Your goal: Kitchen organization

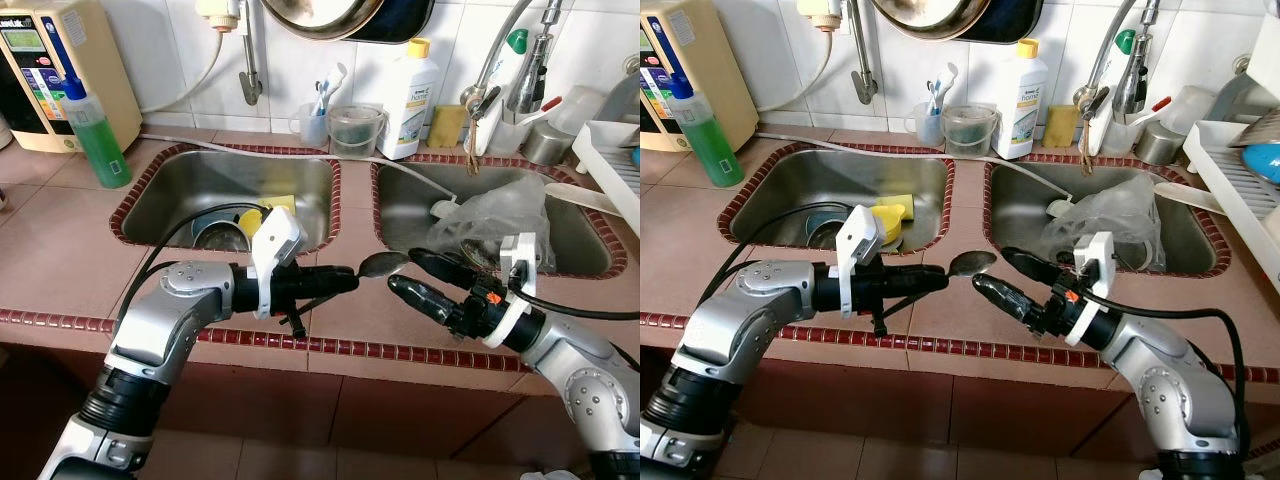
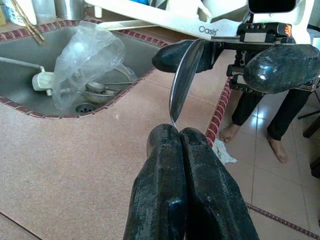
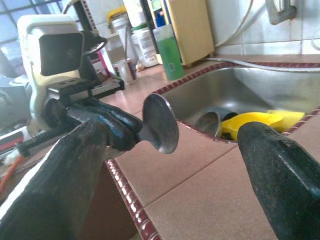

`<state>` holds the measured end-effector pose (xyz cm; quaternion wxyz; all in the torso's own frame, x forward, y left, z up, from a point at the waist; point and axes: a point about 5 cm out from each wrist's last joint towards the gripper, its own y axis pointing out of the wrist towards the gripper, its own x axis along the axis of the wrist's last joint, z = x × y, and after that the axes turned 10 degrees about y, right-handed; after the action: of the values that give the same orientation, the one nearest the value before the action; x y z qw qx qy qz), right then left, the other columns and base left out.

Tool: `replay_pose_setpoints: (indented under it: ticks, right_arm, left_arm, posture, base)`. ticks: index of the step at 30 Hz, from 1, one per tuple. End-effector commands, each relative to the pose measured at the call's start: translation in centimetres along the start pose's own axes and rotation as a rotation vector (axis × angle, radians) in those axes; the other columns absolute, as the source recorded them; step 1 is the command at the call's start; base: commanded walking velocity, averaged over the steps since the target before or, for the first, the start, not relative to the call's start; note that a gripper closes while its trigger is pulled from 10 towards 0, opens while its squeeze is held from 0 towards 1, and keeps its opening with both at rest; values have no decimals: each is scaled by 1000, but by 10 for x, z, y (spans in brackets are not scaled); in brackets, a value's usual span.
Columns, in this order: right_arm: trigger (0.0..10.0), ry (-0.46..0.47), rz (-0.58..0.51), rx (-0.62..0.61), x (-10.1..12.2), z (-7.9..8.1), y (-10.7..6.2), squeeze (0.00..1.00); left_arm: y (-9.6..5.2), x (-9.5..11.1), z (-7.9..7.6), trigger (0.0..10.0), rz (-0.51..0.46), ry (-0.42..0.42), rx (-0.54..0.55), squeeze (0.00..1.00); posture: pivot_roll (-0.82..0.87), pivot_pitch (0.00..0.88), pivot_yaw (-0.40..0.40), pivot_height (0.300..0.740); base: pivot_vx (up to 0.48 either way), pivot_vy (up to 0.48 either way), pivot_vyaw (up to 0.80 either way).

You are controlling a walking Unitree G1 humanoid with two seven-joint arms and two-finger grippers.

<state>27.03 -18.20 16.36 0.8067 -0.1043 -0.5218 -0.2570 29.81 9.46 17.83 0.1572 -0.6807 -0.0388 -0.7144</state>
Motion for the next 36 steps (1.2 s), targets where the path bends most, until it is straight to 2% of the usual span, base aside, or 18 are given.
replay_pose_setpoints:
  ticks: [1, 15, 17, 18, 19, 21, 22, 36]
  right_arm:
    - [10000, -12, 16, 41, 5, 4, 3, 0]
    - [10000, -31, 68, 96, 11, 2, 10, 0]
    - [9686, -36, 76, 105, 13, 2, 10, 0]
    - [7333, -37, 79, 109, 14, 2, 10, 0]
    - [2314, -42, 85, 116, 16, 2, 10, 0]
    - [2314, -44, 89, 121, 17, 1, 9, 0]
    - [0, -44, 89, 124, 18, 1, 9, 0]
    - [0, -45, 109, 154, 20, 1, 8, 0]
  left_arm:
    - [1, 3, -3, 10000, 0, 17, -25, 0]
    - [2, 7, -15, 10000, -17, 16, -87, 0]
    - [1, 8, -15, 10000, -16, 17, -89, 0]
    - [1, 8, -15, 10000, -16, 17, -89, 0]
    - [1, 8, -15, 10000, -16, 16, -89, 0]
    - [1, 9, -16, 10000, -16, 16, -90, 0]
    - [1, 9, -15, 10000, -16, 15, -89, 0]
    - [0, 10, -16, 10000, -17, 15, -91, 0]
  posture:
    - [-7, 0, 7, 740]
    - [3, 0, 5, 740]
    - [4, 2, 4, 740]
    - [4, 2, 4, 740]
    - [4, 2, 3, 740]
    - [4, 2, 3, 740]
    - [6, 2, -1, 740]
    - [5, 2, 1, 740]
  base:
    - [0, 0, 0]
    - [0, 0, 0]
    - [0, 0, 0]
    - [0, 0, 0]
    - [0, 0, 0]
    - [0, 0, 0]
    - [0, 0, 0]
    - [0, 0, 0]
